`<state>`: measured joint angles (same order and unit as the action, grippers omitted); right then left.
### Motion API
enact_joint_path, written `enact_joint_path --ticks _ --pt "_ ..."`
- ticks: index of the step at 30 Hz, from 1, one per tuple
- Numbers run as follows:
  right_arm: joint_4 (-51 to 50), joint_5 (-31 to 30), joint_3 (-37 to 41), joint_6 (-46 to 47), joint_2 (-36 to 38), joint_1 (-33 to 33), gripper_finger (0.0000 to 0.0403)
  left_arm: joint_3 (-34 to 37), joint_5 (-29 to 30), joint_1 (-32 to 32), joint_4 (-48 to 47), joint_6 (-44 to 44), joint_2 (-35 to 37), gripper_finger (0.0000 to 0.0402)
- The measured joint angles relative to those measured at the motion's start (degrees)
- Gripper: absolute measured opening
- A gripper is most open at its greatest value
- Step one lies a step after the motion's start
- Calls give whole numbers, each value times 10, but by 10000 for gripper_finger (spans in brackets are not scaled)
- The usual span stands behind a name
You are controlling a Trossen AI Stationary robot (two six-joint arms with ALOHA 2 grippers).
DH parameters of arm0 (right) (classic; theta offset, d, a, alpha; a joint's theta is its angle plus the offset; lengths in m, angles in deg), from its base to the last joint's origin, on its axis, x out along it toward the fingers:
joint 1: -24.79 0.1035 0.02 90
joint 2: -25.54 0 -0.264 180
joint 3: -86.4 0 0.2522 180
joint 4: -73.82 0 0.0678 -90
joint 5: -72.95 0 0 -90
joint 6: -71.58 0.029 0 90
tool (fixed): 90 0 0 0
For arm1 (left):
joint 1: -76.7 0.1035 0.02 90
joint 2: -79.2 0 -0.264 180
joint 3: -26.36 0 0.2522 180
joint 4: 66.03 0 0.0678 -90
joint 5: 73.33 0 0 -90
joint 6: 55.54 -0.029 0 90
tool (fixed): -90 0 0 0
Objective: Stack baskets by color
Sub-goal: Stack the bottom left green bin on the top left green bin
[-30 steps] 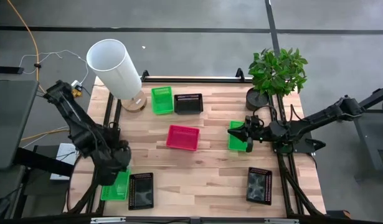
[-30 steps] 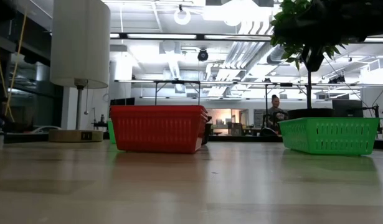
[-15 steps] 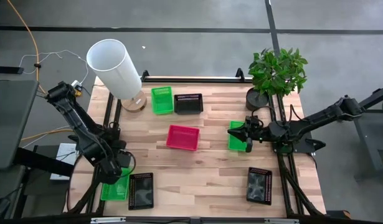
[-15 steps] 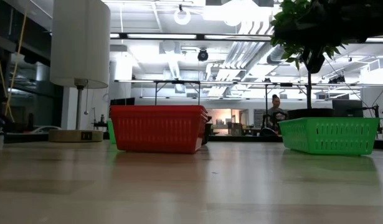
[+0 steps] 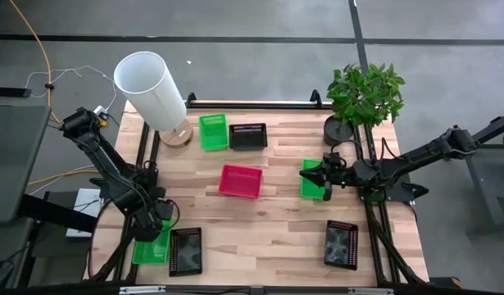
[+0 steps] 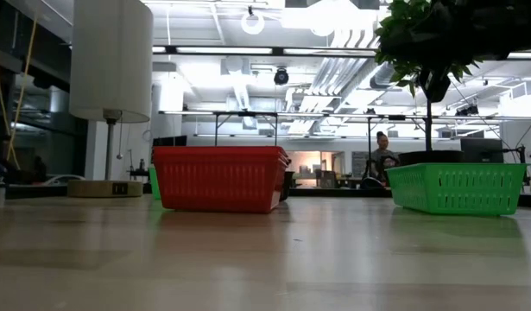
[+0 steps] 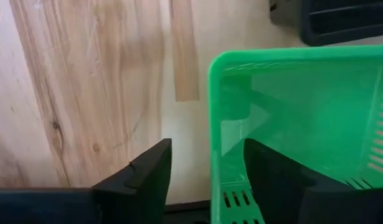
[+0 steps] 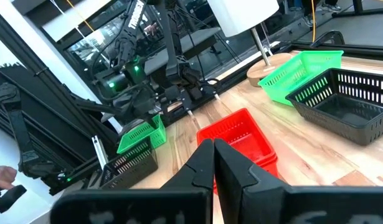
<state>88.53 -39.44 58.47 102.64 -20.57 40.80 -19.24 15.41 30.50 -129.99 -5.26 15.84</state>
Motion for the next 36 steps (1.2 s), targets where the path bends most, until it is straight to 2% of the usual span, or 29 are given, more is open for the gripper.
enact_joint_path --ticks 3,8,9,12,17,23,26,31,36 --pt "0 0 0 0 0 0 0 3 0 -1 -1 -1 0 143" --pt "0 0 0 0 0 0 0 3 -17 -1 3 -26 0 26" --pt "0 0 0 0 0 0 0 3 -22 -1 3 -27 0 14" --pt "0 0 0 0 0 0 0 0 -39 0 -5 -24 14 12" --pt "0 0 0 0 0 0 0 -45 -40 1 -86 -14 61 3" --pt "0 0 0 0 0 0 0 -138 -39 32 -195 -14 130 1" --pt "0 0 0 0 0 0 0 -195 -17 61 -226 -30 148 1" --pt "0 0 0 2 0 0 0 -273 56 138 -233 -96 129 0" --pt "0 0 0 6 0 0 0 -324 78 253 -232 -208 42 0"
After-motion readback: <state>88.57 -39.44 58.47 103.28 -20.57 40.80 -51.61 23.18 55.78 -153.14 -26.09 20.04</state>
